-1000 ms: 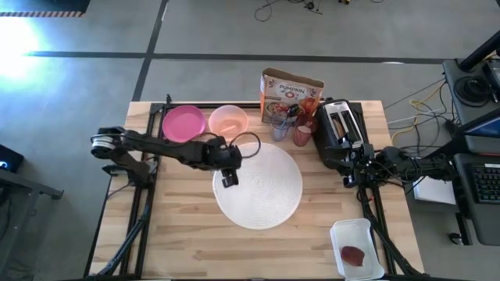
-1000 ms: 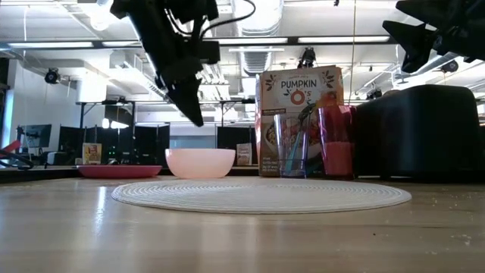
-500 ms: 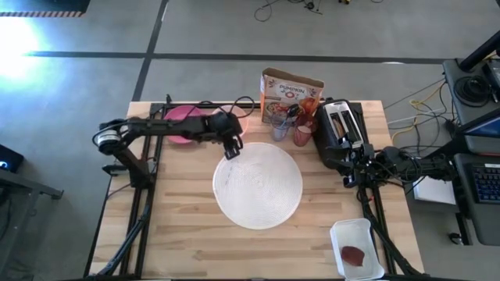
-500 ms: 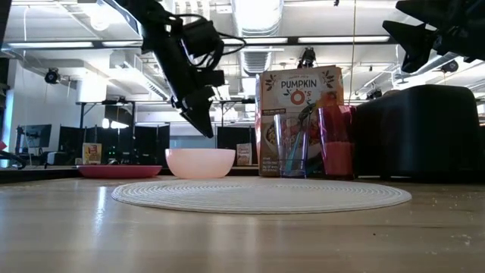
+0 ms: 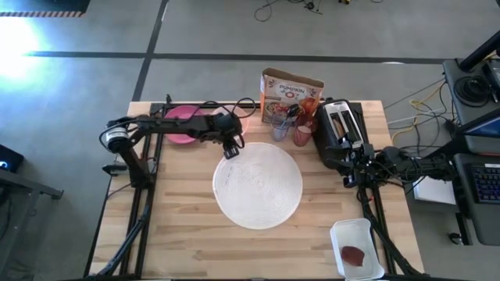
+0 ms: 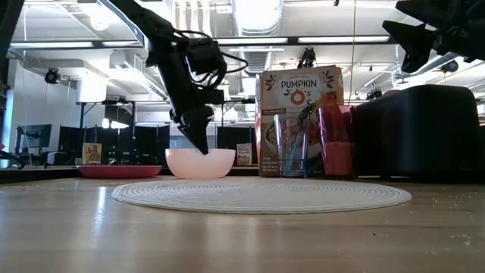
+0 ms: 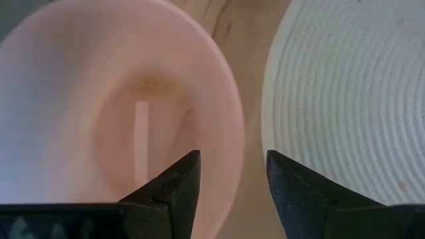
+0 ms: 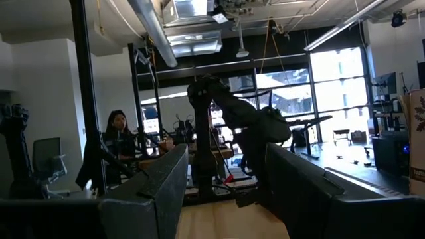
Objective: Arrange a breakfast setting
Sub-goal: Put the orange bowl on the side side of the white table mat
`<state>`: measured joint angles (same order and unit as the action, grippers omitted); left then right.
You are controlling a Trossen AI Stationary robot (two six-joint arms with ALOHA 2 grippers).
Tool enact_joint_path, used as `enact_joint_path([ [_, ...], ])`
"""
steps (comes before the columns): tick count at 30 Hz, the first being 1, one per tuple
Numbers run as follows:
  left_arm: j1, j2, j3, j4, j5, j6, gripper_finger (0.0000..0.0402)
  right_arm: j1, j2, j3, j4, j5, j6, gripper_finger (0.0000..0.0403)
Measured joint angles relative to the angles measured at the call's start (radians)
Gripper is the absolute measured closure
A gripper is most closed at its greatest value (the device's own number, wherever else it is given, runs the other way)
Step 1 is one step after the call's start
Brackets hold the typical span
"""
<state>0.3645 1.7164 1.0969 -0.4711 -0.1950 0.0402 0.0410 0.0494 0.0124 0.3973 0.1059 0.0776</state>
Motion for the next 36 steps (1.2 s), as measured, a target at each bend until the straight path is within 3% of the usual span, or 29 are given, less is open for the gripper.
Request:
enact_joint_path([
  [7, 0.000, 0.030, 0.000, 0.001, 0.003, 0.004, 0.0266, 0.000, 0.000, 0.000, -0.001, 0.000, 0.000, 0.0211],
  [17, -0.002, 0.052, 0.000, 0.004, 0.004, 0.004, 0.0393, 0.000, 0.000, 0.000, 0.000, 0.000, 0.000, 0.0211],
  [25, -0.018, 0.051, 0.000, 0.003, 0.004, 0.002, 0.0399, 0.000, 0.000, 0.000, 0.000, 0.000, 0.000, 0.0211],
  [36, -0.122, 0.028, 0.034, -0.037, 0.002, 0.026, 0.0401, 0.000, 0.000, 0.000, 0.000, 0.000, 0.000, 0.0211],
])
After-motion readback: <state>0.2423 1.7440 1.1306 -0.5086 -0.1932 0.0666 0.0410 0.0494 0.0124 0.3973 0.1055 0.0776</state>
